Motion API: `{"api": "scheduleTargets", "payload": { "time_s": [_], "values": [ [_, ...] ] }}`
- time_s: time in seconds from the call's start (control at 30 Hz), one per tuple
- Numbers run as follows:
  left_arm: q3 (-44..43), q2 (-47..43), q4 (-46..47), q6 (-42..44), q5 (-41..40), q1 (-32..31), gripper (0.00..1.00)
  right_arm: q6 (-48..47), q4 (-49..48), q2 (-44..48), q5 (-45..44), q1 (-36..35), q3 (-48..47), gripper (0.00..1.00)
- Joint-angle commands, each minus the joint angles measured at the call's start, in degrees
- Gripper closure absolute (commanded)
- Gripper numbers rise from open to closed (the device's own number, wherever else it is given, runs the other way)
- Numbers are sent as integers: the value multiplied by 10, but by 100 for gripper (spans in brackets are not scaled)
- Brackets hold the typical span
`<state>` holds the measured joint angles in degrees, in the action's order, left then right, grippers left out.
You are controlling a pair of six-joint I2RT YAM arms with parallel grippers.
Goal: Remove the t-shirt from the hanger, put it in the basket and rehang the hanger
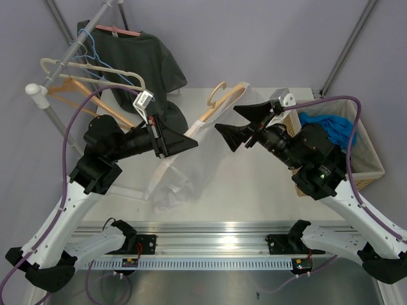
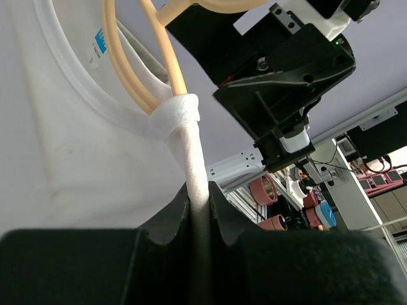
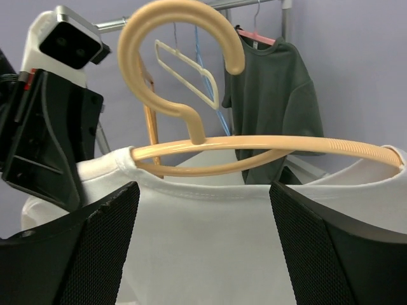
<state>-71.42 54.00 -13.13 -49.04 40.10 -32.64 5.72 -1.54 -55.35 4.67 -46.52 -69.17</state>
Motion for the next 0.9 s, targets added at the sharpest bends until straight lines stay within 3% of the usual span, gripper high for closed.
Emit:
{"api": "scheduleTargets", "payload": {
  "time_s": [0.0, 0.37, 0.6, 0.73, 0.77, 0.87],
  "values": [
    [7, -8, 81, 22, -18, -15, 100, -31, -43, 10, -27, -4, 8, 11],
    [34, -9, 118, 15, -40, -51, 100, -16, -79, 1, -7, -4, 10, 14],
    [48, -13, 144, 11, -41, -76, 100, -17, -74, -22, -11, -4, 10, 27],
    [50, -13, 148, 14, -42, -88, 100, -16, -87, -23, -11, -4, 19, 47],
    [51, -13, 148, 13, -42, -89, 100, -17, -88, -21, -12, -4, 19, 58],
    [66, -13, 158, 9, -38, -90, 100, -16, -98, -19, -16, -4, 28, 78]
  ]
}}
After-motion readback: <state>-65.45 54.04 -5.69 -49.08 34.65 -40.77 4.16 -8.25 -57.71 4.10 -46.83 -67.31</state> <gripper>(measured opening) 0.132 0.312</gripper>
